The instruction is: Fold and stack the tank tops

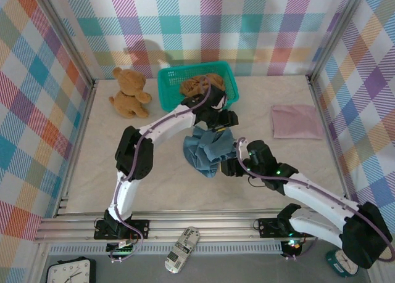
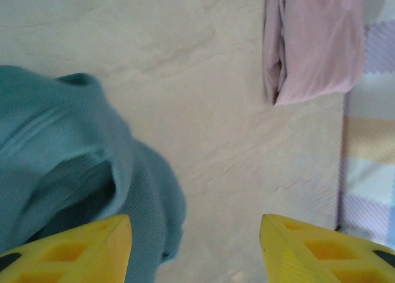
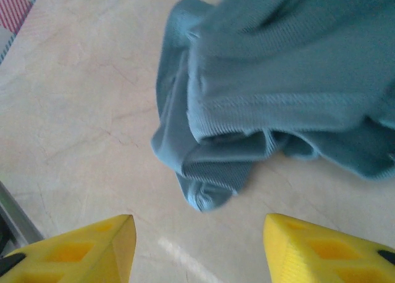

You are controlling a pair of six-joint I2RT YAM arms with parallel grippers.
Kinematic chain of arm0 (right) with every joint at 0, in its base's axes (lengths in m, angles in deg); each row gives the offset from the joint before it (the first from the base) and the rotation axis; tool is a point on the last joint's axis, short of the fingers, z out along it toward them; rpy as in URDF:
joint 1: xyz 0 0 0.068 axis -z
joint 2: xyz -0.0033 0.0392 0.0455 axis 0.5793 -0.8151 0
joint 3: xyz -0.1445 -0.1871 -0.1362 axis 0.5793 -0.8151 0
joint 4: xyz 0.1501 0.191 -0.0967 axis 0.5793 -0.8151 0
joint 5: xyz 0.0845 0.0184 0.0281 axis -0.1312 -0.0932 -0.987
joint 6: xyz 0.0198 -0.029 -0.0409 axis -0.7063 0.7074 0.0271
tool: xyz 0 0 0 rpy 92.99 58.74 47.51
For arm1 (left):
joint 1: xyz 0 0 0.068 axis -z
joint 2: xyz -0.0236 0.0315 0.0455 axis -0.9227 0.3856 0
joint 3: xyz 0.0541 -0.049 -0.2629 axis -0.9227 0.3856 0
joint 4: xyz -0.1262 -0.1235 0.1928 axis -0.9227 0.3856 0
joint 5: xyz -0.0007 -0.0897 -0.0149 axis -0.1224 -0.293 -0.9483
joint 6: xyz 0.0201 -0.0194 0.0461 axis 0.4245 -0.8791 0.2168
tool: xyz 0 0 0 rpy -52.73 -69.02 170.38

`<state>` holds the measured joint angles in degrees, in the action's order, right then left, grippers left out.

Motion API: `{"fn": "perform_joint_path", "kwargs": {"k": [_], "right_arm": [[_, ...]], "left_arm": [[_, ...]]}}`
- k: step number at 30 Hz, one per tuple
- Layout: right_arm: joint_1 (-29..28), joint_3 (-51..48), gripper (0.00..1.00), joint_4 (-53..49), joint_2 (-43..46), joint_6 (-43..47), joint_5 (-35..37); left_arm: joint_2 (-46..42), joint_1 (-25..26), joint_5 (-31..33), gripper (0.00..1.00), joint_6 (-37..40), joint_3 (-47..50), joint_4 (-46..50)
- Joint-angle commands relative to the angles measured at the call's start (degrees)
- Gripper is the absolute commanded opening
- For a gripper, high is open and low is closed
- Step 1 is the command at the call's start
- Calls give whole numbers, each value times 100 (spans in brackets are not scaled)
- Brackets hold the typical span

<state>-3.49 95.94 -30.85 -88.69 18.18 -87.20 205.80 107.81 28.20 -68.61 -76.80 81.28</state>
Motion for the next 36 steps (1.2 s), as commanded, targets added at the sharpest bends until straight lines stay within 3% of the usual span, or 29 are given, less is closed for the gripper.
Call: {"fn": "perform_joint_path", "kwargs": {"k": [1, 5, 9, 13, 21, 26, 30, 36], "right_arm": [[-145, 28, 56, 1201, -610, 198, 229], [-245, 383, 56, 1699, -1452, 441, 230], [-302, 865, 54, 1754, -2161, 845, 304], [-390, 1159, 53, 1725, -2513, 1282, 764], [-448, 1523, 54, 1063, -3153, 1725, 850], [-436, 1542, 38, 854, -3226, 1518, 1333], [-250, 1371, 15, 909, -2787, 1150, 1424], [119, 998, 10, 622, -1803, 810, 1259]], "left_arm": [[-874, -389, 287, 58, 847, 237, 1406], [-1466, -758, 367, 59, 1183, 978, 1649], [-1788, -1012, 160, 59, 1323, 1819, 1110], [-1726, -1070, -12, 59, 1409, 2144, 655], [-1295, -1087, -206, 58, 1163, 2573, -110], [-960, -1087, -401, 55, 1096, 2644, -323], [-887, -1090, -461, 54, 1049, 2586, -415], [-801, -996, -644, 51, 928, 2476, -506]]}}
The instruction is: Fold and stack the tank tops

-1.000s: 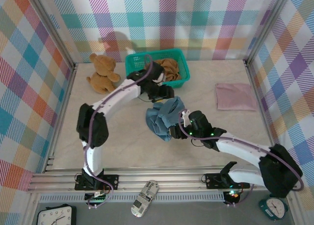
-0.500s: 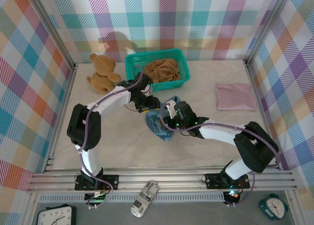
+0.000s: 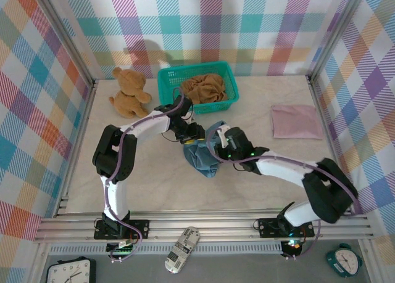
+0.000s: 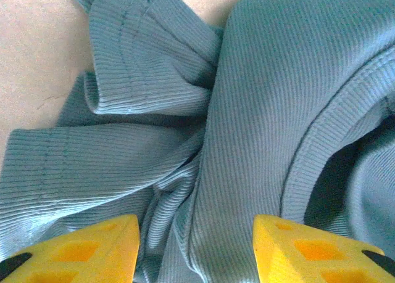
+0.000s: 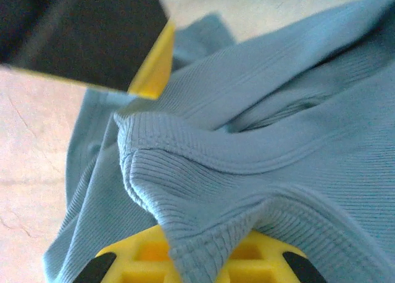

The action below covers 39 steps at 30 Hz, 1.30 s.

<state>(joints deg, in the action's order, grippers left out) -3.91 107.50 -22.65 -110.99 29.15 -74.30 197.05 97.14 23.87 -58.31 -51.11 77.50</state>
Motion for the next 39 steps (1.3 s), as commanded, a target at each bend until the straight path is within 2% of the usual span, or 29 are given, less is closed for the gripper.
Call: {"fn": "perform_joint_path", "kwargs": {"k": [1, 8, 10, 12, 14, 18, 26, 30, 39], "right_arm": [[198, -182, 10, -306, 544, -322, -57], [709, -595, 9, -474, 1219, -605, -146], [867, -667, 9, -547, 1392, -633, -262], [940, -708, 9, -615, 1500, -607, -326], [1001, -731, 9, -665, 1591, -590, -373], [1137, -614, 8, -876, 1843, -395, -387], [1932, 335, 8, -1805, 2507, 752, -802], [2279, 1080, 7, -2014, 2564, 1308, -1270], [2410, 2973, 8, -2439, 2215, 2383, -2044]], "left_arm": [[97, 108, -253, 50, -118, -108, -138], [378, 276, -487, 46, -169, -259, -221], [478, 298, -497, 42, -138, -343, -202], [590, 309, -467, 32, -43, -518, -72], [653, 314, -382, 17, 106, -764, 160], [533, 299, 195, 0, 643, -1280, 1018], [-398, 58, 1787, 0, 1316, -2480, 2790], [-920, -79, 2124, 0, 1407, -2924, 3133], [-1560, -355, 2957, 0, 1778, -4294, 4020]]}}
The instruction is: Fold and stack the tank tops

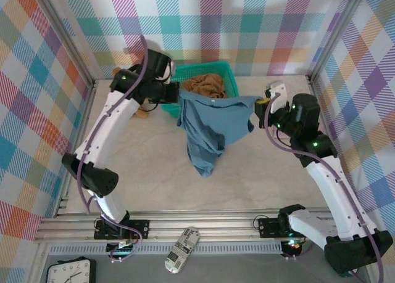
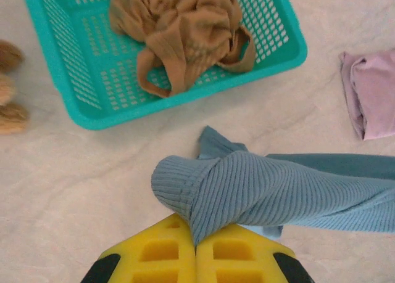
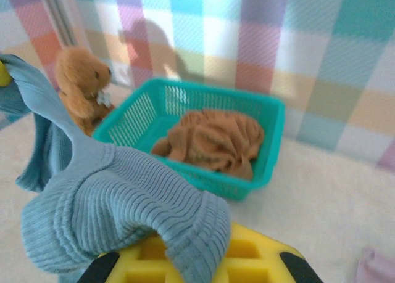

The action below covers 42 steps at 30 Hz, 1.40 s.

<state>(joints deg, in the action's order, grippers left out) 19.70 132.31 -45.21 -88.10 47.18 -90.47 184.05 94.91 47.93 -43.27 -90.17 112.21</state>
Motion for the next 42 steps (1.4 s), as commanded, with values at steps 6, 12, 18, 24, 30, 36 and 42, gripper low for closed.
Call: {"fn": "perform_joint_path", "kwargs": {"k": [6, 12, 18, 24, 30, 36, 42], "right_arm": [[45, 1836, 7, -501, -499, 816, -1626], [-339, 2803, 8, -995, -875, 962, -2311], [-1607, 3190, 7, -1425, -1080, 1239, -1814], [-2407, 3252, 7, -1184, -1188, 1021, -1616], [-3131, 3470, 7, -1235, -1438, 861, -1594], [-3325, 3172, 7, -1230, -1225, 442, -1085], [-3312, 1934, 7, -1965, -355, -834, 474]], "left_arm": [[-1175, -192, 1152, 0, 1296, -398, -8], [-1692, -318, 1807, 0, 1988, -521, 120], [-2270, -431, 2667, 0, 2435, -303, -5], [-2675, -463, 3464, 0, 2847, -236, -317], [-2998, -466, 3981, 0, 3602, -101, -989], [-2769, -474, 3414, 1, 3712, 169, -1018], [-1697, -474, 667, 4, 3416, 870, -1132]]}}
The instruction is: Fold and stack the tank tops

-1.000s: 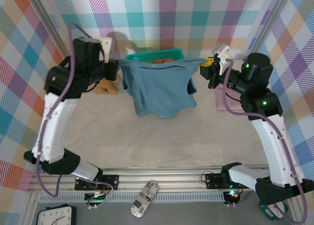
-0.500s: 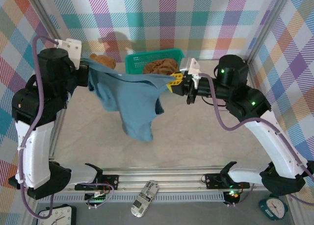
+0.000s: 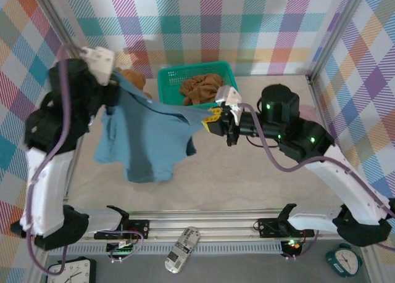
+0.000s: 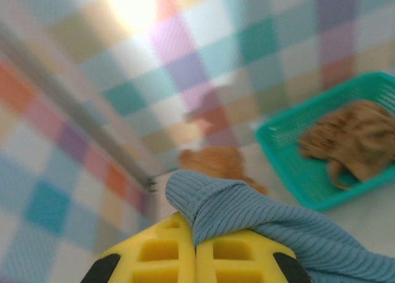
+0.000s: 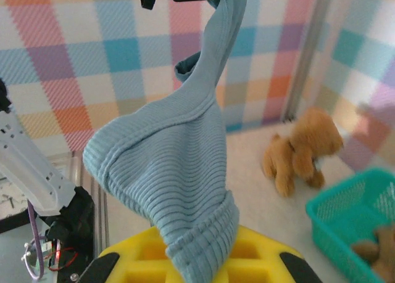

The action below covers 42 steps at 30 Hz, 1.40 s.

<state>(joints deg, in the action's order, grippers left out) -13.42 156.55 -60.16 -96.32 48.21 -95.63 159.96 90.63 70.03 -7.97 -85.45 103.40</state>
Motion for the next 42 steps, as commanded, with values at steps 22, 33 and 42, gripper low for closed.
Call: {"fn": "perform_joint_path", "kwargs": {"k": [22, 33, 42], "right_arm": [[3074, -4292, 8, -1456, 1722, -4402, 3573], [4252, -4724, 12, -965, 1032, -5154, 3192], [4283, -4306, 47, -1484, 1142, -4454, 2812]], "left_arm": [[6473, 1567, -3572, 20, -1095, -2577, -1343], [6190, 1597, -3529, 57, -1144, -2831, -359], [3514, 784, -2512, 59, -1689, 1760, -659]]}}
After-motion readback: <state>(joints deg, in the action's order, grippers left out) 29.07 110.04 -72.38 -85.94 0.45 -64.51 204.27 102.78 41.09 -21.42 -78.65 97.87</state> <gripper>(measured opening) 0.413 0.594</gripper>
